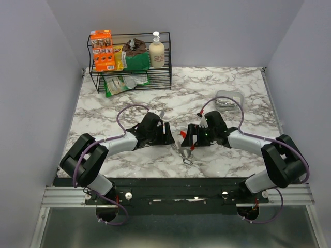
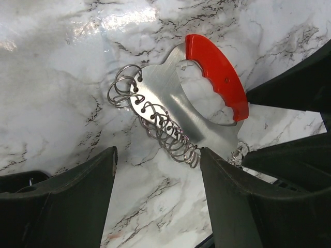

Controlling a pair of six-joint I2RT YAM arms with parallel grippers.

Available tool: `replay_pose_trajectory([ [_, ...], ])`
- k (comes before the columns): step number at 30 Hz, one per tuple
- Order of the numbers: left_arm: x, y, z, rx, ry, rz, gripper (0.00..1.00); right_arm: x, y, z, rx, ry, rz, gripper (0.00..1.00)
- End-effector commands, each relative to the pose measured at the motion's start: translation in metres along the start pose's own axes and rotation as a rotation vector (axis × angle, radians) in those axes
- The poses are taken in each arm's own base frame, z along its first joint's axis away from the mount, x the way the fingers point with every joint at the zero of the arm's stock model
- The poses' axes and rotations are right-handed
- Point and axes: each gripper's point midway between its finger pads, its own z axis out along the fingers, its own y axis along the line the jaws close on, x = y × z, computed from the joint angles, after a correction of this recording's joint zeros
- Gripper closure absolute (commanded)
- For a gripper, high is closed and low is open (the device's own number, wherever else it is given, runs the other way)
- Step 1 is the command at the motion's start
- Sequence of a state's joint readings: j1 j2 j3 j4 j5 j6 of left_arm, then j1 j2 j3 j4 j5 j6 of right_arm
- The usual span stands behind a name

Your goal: Put the keys on the keyring

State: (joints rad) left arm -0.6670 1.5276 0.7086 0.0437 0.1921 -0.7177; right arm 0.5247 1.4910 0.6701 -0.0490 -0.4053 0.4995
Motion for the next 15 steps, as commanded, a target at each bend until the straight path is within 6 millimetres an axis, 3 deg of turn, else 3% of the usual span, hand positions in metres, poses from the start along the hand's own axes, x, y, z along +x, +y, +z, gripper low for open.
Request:
replay_pose_trajectory([
  [1,-0.006,-0.004,-0.004,0.013,-0.012,0.022,0.26,0.044,-0.007,-0.006,0.022,0.125,0.064,0.0],
  [5,-0.007,-0.003,-0.008,0.006,-0.023,0.026,0.25,0.043,-0.001,-0.012,-0.001,0.111,0.058,0.0],
  [15,-0.025,-0.009,-0.027,0.006,-0.104,0.09,0.25,0.007,0.012,-0.029,0.028,0.013,-0.013,0.0],
])
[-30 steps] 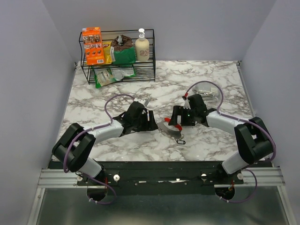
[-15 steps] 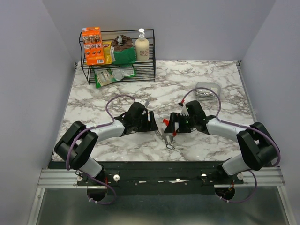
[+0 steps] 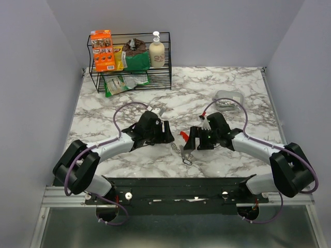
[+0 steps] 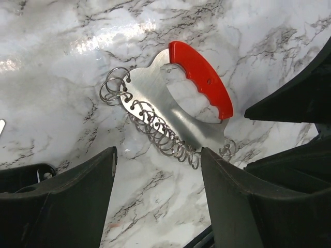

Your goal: Put the keys on the keyring

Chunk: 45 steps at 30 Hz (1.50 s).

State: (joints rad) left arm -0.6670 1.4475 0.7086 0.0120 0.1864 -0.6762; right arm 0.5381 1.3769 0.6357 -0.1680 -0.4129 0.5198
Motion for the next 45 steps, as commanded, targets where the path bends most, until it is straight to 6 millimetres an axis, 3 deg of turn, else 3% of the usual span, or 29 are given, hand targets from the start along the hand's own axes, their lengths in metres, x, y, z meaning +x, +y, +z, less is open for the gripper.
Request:
replay_pose_trajectory([
  [1,-0.012,0.004,-0.012,-0.031,-0.054,0.043,0.25,-0.017,0.008,-0.009,0.022,-0.038,-0.045,0.0],
  [6,-0.013,0.009,-0.017,-0.061,-0.066,0.057,0.25,-0.024,0.013,-0.008,0.01,-0.039,-0.065,0.0],
  [24,-0.015,0.028,-0.006,-0.129,-0.031,0.103,0.36,-0.012,0.005,0.0,0.018,0.022,-0.066,0.0],
  [30,-0.02,0.026,-0.001,-0.088,-0.04,0.098,0.41,-0.015,0.022,0.001,-0.062,0.04,-0.051,0.0],
  [38,-0.021,0.036,0.014,-0.087,-0.002,0.097,0.51,-0.02,0.029,0.002,-0.085,0.037,-0.05,0.0],
  [45,-0.025,0.026,0.028,0.009,-0.034,0.101,0.54,-0.021,0.03,-0.001,-0.087,0.033,-0.049,0.0],
])
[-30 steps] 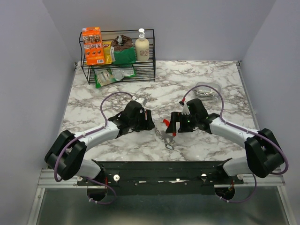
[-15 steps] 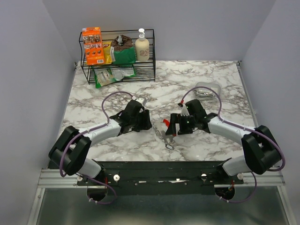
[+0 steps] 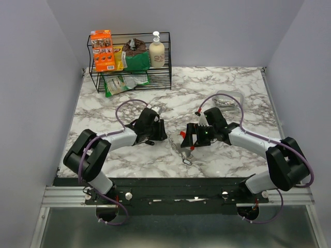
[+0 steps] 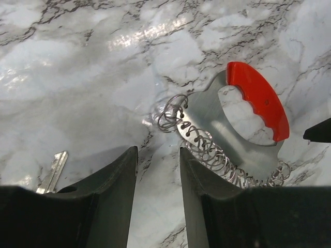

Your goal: Put the keys on the keyring

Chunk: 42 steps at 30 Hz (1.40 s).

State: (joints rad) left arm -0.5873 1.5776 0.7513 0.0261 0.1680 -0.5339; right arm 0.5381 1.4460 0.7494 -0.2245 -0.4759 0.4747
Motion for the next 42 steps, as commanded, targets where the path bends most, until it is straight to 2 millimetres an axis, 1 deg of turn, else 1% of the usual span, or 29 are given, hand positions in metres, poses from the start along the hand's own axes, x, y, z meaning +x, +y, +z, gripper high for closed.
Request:
replay_pose_trajectory([
  [1,-0.011,-0.018,0.007,0.116,-0.039,0.02,0.55,-0.006,0.013,-0.002,-0.037,-0.007,-0.01,0.0],
  [2,-0.01,-0.019,0.009,0.123,-0.04,0.019,0.55,-0.007,0.013,-0.003,-0.037,-0.012,-0.013,0.0],
  [3,-0.014,-0.021,0.011,0.132,-0.052,0.017,0.58,-0.008,0.014,-0.004,-0.037,-0.015,-0.015,0.0],
  [4,-0.008,-0.02,0.014,0.138,-0.035,0.013,0.61,-0.008,0.014,-0.004,-0.036,-0.017,-0.015,0.0],
  [6,-0.008,-0.021,0.017,0.148,-0.029,0.007,0.67,-0.009,0.013,-0.004,-0.036,-0.018,-0.014,0.0],
  [17,-0.001,-0.015,0.025,0.13,-0.012,-0.001,0.65,-0.009,0.015,-0.006,-0.037,-0.021,-0.021,0.0],
  [20,-0.003,-0.01,0.025,0.105,-0.019,0.003,0.63,-0.01,0.015,-0.008,-0.033,-0.029,-0.025,0.0],
  [21,0.0,-0.006,0.025,0.09,-0.011,0.007,0.61,-0.011,0.015,-0.008,-0.032,-0.033,-0.031,0.0],
  [22,-0.003,-0.005,0.024,0.081,-0.016,0.01,0.59,-0.012,0.015,-0.008,-0.029,-0.036,-0.036,0.0],
  [26,-0.007,-0.002,0.015,0.072,-0.036,0.011,0.57,-0.027,0.017,-0.01,-0.017,-0.072,-0.086,0.0],
  [27,-0.008,-0.002,0.013,0.073,-0.038,0.008,0.56,-0.033,0.02,-0.01,-0.023,-0.084,-0.103,0.0],
  [29,-0.012,-0.006,0.006,0.099,-0.052,-0.008,0.56,-0.042,0.024,-0.009,-0.033,-0.102,-0.128,0.0],
  [30,-0.017,-0.005,0.003,0.114,-0.071,-0.027,0.56,-0.045,0.025,-0.009,-0.036,-0.108,-0.135,0.0],
  [31,-0.018,-0.006,-0.002,0.133,-0.079,-0.053,0.56,-0.053,0.029,-0.007,-0.046,-0.123,-0.147,0.0],
  [32,-0.02,-0.01,-0.006,0.162,-0.082,-0.071,0.56,-0.056,0.031,-0.006,-0.055,-0.126,-0.154,0.0],
  [33,-0.024,-0.01,-0.009,0.176,-0.1,-0.084,0.55,-0.06,0.034,-0.004,-0.066,-0.131,-0.16,0.01],
  [34,-0.025,-0.011,-0.013,0.184,-0.107,-0.095,0.55,-0.066,0.036,-0.001,-0.076,-0.144,-0.167,0.04],
  [36,-0.029,-0.014,-0.017,0.204,-0.118,-0.123,0.55,-0.071,0.039,0.003,-0.096,-0.141,-0.169,0.08],
  [37,-0.03,-0.014,-0.02,0.211,-0.124,-0.134,0.56,-0.073,0.038,0.011,-0.107,-0.136,-0.168,0.13],
  [39,-0.032,-0.016,-0.021,0.225,-0.13,-0.153,0.57,-0.078,0.041,0.017,-0.126,-0.129,-0.165,0.18],
  [40,-0.032,-0.017,-0.021,0.229,-0.129,-0.159,0.58,-0.081,0.042,0.021,-0.134,-0.127,-0.167,0.22],
  [41,-0.031,-0.015,-0.021,0.228,-0.127,-0.165,0.59,-0.082,0.039,0.029,-0.13,-0.114,-0.161,0.25],
  [42,-0.03,-0.017,-0.02,0.233,-0.123,-0.174,0.6,-0.083,0.038,0.033,-0.132,-0.103,-0.157,0.25],
])
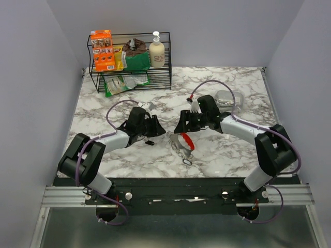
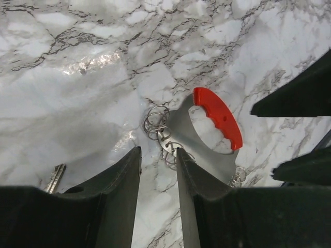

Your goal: Put the keys on the keyring

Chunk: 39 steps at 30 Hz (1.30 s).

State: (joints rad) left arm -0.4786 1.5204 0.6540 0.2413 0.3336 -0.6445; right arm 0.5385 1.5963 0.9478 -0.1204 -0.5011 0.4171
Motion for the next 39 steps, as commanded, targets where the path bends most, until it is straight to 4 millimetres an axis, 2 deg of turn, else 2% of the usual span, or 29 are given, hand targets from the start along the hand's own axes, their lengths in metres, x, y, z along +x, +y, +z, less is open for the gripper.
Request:
replay_pose_trajectory([
  [1,0.001,-0.01,-0.001,0.064,0.01,-0.049,0.6,-0.011,0.006,0.021,-0.053,0.009,-0.027,0.28],
  [14,0.022,0.013,0.02,0.002,0.079,-0.121,0.62,-0.011,0.009,0.06,-0.047,0.06,-0.036,0.42],
  [20,0.018,0.022,0.019,-0.052,0.073,-0.111,0.62,-0.01,0.004,0.076,-0.011,0.076,-0.029,0.57],
  [30,0.011,0.039,0.007,-0.123,0.062,-0.082,0.61,-0.006,-0.013,0.081,0.118,0.066,-0.057,0.59],
  [36,0.008,0.037,0.002,-0.121,0.056,-0.064,0.6,0.0,-0.018,0.087,0.132,0.089,-0.052,0.59],
  [39,0.007,0.038,0.001,-0.126,0.053,-0.058,0.6,0.003,-0.02,0.091,0.134,0.103,-0.049,0.64],
])
